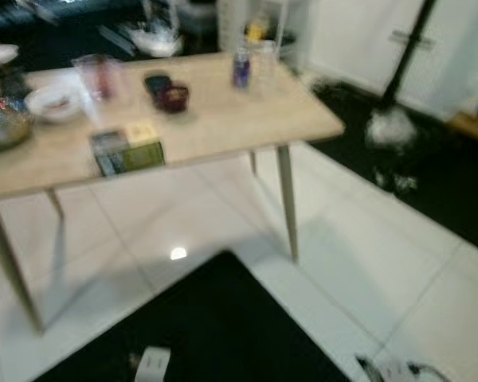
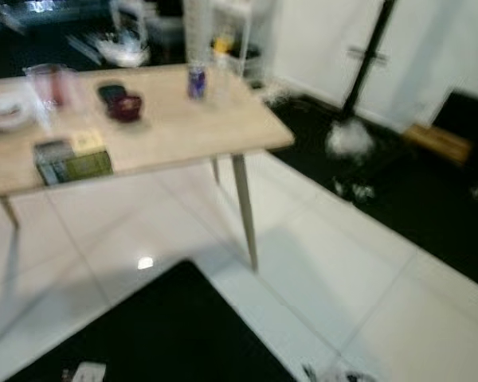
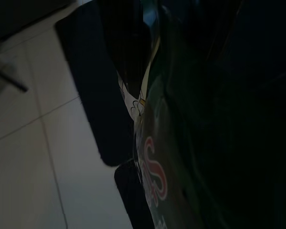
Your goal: Restocking fridge
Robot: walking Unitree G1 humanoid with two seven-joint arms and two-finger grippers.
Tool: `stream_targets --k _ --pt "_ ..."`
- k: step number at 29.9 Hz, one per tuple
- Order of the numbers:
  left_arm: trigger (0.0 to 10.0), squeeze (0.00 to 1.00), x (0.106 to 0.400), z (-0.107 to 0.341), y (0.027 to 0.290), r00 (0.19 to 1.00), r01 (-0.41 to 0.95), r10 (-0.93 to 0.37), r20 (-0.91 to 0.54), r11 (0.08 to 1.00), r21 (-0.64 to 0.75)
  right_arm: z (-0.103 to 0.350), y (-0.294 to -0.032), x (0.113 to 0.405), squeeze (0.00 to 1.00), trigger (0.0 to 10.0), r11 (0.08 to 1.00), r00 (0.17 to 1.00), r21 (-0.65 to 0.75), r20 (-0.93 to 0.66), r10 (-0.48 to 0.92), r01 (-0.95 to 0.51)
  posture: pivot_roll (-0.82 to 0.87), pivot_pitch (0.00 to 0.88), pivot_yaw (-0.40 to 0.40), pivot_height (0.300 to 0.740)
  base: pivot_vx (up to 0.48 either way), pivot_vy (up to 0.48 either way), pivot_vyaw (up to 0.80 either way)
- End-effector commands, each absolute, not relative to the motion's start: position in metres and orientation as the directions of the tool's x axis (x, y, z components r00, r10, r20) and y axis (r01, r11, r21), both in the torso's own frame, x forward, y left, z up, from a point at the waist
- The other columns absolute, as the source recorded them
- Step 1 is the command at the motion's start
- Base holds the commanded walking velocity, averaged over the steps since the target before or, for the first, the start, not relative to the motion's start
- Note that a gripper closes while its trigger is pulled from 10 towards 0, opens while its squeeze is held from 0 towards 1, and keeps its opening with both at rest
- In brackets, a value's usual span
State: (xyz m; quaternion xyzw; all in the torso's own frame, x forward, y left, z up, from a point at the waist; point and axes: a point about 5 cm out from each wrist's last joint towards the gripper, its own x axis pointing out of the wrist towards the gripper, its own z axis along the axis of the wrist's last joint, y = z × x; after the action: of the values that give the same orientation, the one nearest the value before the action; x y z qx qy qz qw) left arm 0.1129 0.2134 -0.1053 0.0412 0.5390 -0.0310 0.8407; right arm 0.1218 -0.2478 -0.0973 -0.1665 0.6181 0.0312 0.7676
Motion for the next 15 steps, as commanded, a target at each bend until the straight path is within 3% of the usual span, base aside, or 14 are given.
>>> stream_targets --k 1,15 --pt "10.0 0.0 0.1034 -0.1102 0.2014 0.375 0.125 -0.045 -0.926 0.992 0.002 -0.095 -0.2514 0.126 0.0 10.0 0.942 0.248 -0.231 -0.954 -0.17 -0.243 0.01 0.0 -0.024 0.74 0.0 0.0 -0.78" --pt "10.0 0.0 0.104 -0.1096 0.2043 0.375 0.137 -0.038 -0.926 0.99 0.015 -0.0972 -0.2505 0.1197 0.0 10.0 0.947 0.226 -0.224 -0.959 -0.172 -0.229 0.01 0.0 -0.015 0.74 0.0 0.0 -0.78"
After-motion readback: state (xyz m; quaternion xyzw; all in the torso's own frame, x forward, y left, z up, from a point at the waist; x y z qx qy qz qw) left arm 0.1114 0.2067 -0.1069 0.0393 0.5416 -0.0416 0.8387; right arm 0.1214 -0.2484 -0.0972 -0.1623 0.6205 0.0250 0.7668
